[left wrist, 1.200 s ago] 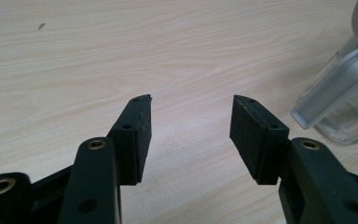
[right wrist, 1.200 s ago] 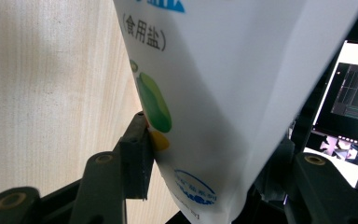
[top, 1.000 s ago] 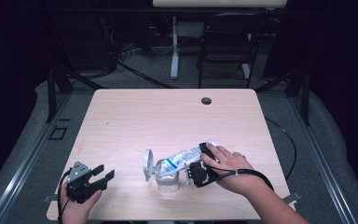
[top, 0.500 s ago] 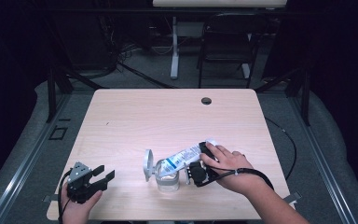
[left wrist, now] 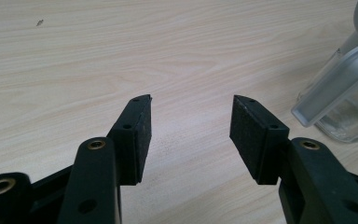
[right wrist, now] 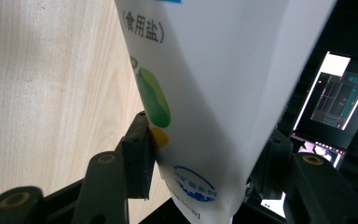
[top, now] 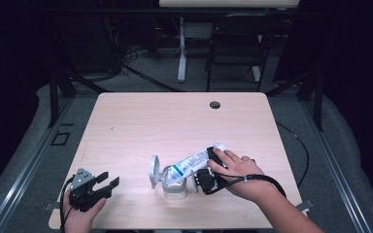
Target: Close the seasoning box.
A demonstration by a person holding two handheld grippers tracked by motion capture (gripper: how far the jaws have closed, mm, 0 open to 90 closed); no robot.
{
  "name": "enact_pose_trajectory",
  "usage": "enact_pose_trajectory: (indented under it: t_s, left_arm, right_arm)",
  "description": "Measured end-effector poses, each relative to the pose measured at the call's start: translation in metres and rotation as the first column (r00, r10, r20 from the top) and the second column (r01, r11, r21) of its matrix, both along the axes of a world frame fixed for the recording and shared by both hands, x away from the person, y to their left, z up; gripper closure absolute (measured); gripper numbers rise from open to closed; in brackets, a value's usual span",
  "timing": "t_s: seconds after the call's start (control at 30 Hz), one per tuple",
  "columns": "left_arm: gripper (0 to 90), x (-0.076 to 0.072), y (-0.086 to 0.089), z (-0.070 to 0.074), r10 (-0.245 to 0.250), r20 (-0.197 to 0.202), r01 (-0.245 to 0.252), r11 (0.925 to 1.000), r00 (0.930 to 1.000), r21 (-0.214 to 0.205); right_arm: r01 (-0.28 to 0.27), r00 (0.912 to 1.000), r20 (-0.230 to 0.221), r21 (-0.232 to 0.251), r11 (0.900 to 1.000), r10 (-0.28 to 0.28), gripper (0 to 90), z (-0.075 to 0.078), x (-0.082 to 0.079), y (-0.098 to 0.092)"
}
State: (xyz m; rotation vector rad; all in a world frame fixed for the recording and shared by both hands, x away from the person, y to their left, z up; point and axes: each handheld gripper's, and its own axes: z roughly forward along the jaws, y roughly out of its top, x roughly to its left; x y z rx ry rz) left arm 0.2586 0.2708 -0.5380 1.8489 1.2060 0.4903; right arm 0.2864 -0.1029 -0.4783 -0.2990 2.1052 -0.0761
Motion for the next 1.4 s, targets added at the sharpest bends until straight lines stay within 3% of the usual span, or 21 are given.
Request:
enact_pose_trajectory:
  t_s: [0.07,0.1,0.57,0.97,1.03,1.4]
  left_arm:
    - [48.8,0.0,0.0,0.0003,-0.001,0.0,0.001,1.0,1.0,0.001]
    - [48.9,0.0,0.0,0.0004,-0.002,-0.001,0.002,1.0,1.0,0.002]
    - [48.8,0.0004,0.0003,0.0005,0.003,-0.001,-0.003,1.0,1.0,0.003]
    - [48.9,0.0004,-0.0007,-0.0006,0.002,0.005,-0.002,1.0,1.0,0.0]
    - [48.8,0.0003,-0.0006,-0.0004,0.002,0.004,-0.002,1.0,1.0,0.001]
    - [48.9,0.0,-0.0002,0.0004,0.001,0.003,-0.001,1.0,1.0,0.002]
  right_arm:
    - [0.005,0.9999,0.012,-0.026,0.9997,-0.004,49.4,0.0021,-0.0012,0.0009]
    - [-0.006,1.0,0.006,-0.007,1.0,0.006,49.5,0.0006,-0.0006,0.0002]
    - [-0.017,0.9998,0.008,-0.008,0.9998,0.017,50.0,0.0004,-0.0009,-0.0001]
    - [-0.018,0.9997,0.016,-0.019,0.9997,0.019,50.1,0.0009,-0.0019,-0.0001]
    - [-0.012,0.9996,0.025,-0.038,0.9992,0.013,50.2,0.0023,-0.0028,0.0007]
    - [-0.021,0.9994,0.025,-0.032,0.9993,0.022,50.3,0.0015,-0.0026,0.0005]
